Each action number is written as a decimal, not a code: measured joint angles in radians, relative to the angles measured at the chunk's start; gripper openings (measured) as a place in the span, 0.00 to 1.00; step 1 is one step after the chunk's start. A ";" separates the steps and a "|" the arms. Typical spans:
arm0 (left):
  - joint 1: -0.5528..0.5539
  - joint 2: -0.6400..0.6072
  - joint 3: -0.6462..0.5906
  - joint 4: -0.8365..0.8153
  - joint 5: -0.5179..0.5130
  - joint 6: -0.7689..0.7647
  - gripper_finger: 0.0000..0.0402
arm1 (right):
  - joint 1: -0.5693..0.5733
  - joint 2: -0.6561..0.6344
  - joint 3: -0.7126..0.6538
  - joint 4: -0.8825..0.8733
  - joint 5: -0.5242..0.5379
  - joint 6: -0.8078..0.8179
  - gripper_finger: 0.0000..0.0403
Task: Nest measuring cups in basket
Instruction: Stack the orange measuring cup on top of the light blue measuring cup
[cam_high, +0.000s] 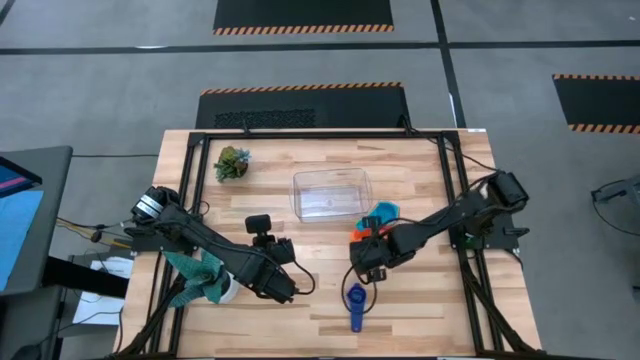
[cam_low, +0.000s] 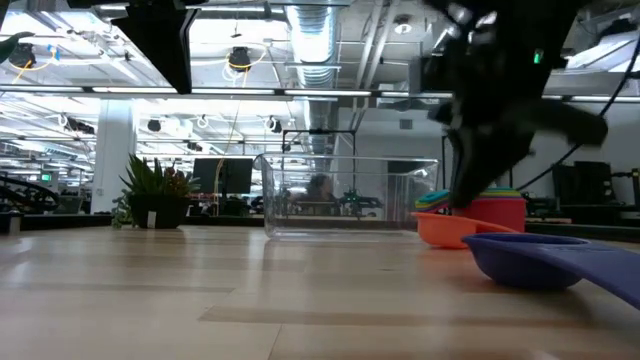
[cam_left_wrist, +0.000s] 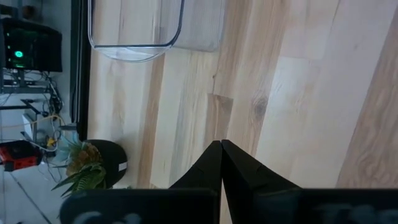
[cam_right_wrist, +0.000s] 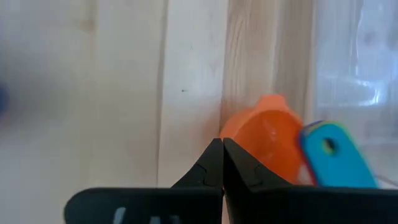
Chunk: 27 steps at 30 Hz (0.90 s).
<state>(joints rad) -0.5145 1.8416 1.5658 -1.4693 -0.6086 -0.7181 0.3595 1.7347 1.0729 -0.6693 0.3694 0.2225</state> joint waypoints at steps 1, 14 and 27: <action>0.000 0.000 0.000 0.000 0.000 0.000 0.00 | 0.000 0.016 0.000 -0.001 0.014 0.011 0.04; 0.000 0.001 0.000 0.002 0.000 0.049 0.00 | -0.016 0.016 0.026 -0.038 0.117 0.042 0.03; 0.000 0.001 0.000 0.005 0.000 0.049 0.00 | -0.035 0.039 0.010 0.006 0.045 0.042 0.03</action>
<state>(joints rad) -0.5148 1.8427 1.5658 -1.4640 -0.6090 -0.6689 0.3241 1.7735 1.0824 -0.6629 0.4144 0.2644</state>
